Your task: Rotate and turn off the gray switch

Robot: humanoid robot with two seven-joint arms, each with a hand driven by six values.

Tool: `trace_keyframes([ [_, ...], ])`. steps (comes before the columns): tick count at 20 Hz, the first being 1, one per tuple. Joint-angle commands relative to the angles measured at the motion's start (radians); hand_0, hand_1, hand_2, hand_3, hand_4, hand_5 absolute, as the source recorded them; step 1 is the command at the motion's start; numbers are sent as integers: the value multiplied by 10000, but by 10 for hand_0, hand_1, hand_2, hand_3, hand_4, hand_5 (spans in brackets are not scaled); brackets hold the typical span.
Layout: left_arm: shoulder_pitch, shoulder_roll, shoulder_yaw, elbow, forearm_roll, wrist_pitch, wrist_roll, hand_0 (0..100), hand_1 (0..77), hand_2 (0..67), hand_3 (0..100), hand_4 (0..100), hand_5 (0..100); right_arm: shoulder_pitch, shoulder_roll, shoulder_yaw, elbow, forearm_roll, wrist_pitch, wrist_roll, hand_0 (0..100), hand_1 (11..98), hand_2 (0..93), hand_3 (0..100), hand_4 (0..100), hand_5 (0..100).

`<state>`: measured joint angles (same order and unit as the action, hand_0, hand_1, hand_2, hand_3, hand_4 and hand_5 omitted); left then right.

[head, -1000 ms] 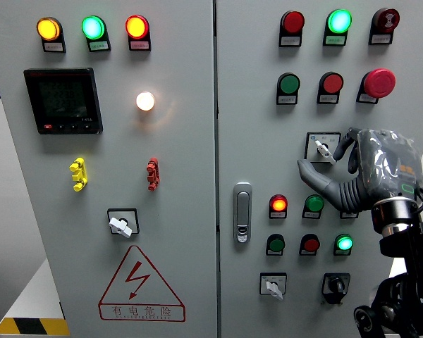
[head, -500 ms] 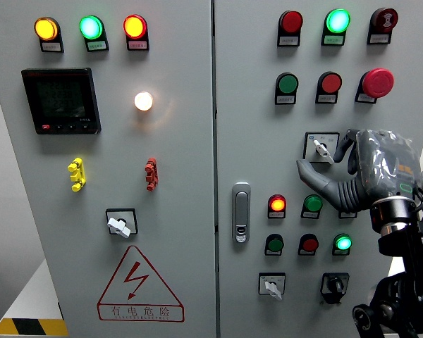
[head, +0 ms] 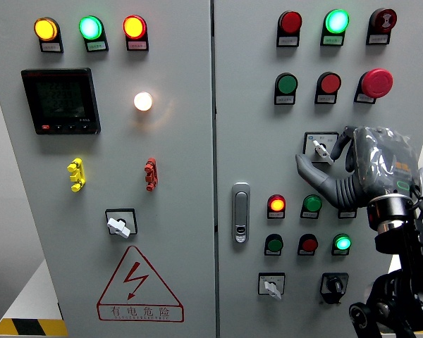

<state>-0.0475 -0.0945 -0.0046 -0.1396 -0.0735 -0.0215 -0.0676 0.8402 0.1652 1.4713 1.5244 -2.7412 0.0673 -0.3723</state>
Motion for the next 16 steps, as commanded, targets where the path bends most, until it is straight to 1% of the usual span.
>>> trace_keyframes([
  [1,0,-6,0,0,-2,0,1,0,0,132,183,95,118,34,-10,-18,-42,0,-13,-4,97,328,725,968,1000,965],
  [2,0,-6,0,0,14,0,1,0,0,132,183,95,118,50,5,-18,-42,0,-13,-19,105,330,729,969,1000,965],
  [3,0,-6,0,0,-2,0,1,0,0,132,183,95,118,50,5,-18,-57,0,-13,-19,103,336,730,969,1000,964],
  [4,0,-6,0,0,-2,0,1,0,0,132,183,95,118,65,-10,-18,-73,0,-13,-20,128,345,733,969,1000,964],
  [5,0,-6,0,0,-2,0,1,0,0,132,183,95,118,65,-10,-18,-73,0,-13,-20,183,344,735,969,1000,964],
  [6,0,-6,0,0,-2,0,1,0,0,132,183,95,118,80,-10,-18,-73,0,-13,-20,206,344,735,969,1000,964],
  [7,0,9,0,0,14,0,1,0,0,132,183,95,118,80,-10,-18,-88,0,-13,-20,273,343,739,970,1000,964],
  [8,0,-6,0,0,-2,0,1,0,0,132,183,96,118,80,5,-18,-73,0,-13,-20,315,342,741,970,1000,964],
  [9,0,-6,0,0,-2,0,1,0,0,132,183,96,118,80,-10,-18,-73,0,-13,-20,339,341,742,970,1000,964],
  [12,0,-6,0,0,-2,0,1,0,0,132,183,96,118,80,-10,-18,-73,0,-28,-20,456,337,746,971,1000,964],
  [14,0,-6,0,0,-2,0,1,0,0,132,183,96,118,80,-10,-18,-73,0,-28,-20,478,336,747,973,1000,964],
  [15,0,-6,0,0,-2,0,1,0,0,132,183,96,118,80,5,-18,-73,0,-28,-20,490,340,747,973,1000,964],
  [16,0,-6,0,0,-2,0,1,0,0,132,183,96,118,80,-10,-18,-73,0,-28,-20,507,340,747,973,1000,964],
])
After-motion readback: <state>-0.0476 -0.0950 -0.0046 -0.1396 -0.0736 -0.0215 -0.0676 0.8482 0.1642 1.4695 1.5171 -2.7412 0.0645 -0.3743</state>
